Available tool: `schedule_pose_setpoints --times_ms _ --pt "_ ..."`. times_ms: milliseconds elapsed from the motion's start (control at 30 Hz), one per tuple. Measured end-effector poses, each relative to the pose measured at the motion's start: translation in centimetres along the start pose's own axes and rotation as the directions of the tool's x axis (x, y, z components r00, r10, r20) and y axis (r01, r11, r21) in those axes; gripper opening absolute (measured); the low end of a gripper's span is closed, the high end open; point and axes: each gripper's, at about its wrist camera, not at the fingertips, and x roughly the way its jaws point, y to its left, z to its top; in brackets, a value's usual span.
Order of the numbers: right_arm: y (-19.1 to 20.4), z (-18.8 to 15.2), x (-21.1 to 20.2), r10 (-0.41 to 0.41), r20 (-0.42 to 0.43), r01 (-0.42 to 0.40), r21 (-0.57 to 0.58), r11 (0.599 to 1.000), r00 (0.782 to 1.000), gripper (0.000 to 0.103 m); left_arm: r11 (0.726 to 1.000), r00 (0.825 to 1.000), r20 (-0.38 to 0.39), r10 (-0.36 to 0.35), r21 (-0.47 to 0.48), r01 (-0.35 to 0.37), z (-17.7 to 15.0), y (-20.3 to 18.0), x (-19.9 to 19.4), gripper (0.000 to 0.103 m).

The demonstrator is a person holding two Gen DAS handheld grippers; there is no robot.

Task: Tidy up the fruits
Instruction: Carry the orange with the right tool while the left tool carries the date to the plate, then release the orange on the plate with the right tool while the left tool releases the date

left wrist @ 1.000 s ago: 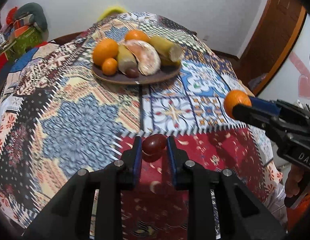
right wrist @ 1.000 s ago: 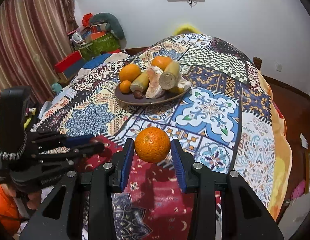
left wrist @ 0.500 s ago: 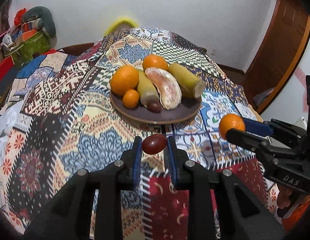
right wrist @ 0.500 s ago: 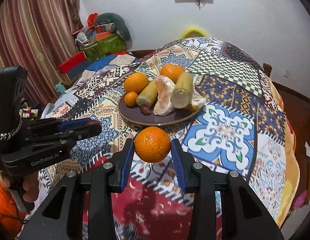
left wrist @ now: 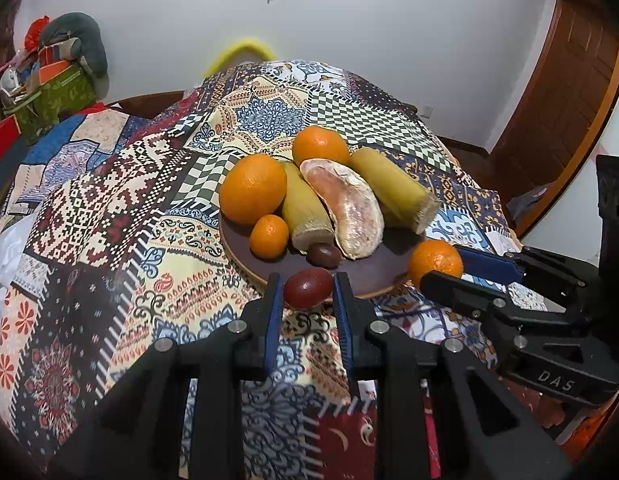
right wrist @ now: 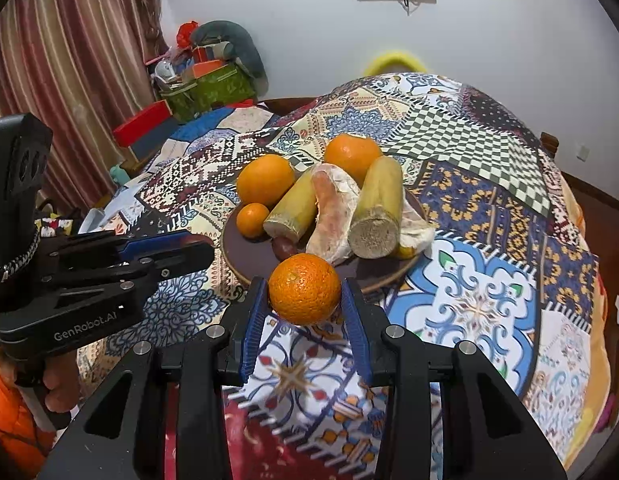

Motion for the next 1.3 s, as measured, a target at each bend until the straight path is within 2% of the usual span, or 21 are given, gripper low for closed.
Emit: schedule_pose_setpoints --times_ms 433,833,1067,1300 --pt "0.1 0.7 2.6 -0.010 -0.028 0.009 -0.031 0.999 1.000 0.035 1.000 0.999 -0.034 -0.003 -0.004 0.003 1.1 0.8 3.4 0.024" --pt "-0.3 0.6 2.7 0.008 -0.061 -0.010 -0.020 1.000 0.998 0.035 1.000 0.999 -0.048 -0.003 0.000 0.003 1.0 0.6 3.2 0.025" --pt "0.3 0.6 0.3 0.000 -0.024 0.000 -0.018 1.000 1.000 0.035 1.000 1.000 -0.008 0.000 0.003 0.000 0.8 0.0 0.1 0.025" --pt "1.4 1.6 -5.4 -0.023 0.099 0.025 -0.018 1.000 0.995 0.035 1.000 0.994 0.109 0.010 0.013 -0.012 1.2 -1.0 -6.5 0.025"
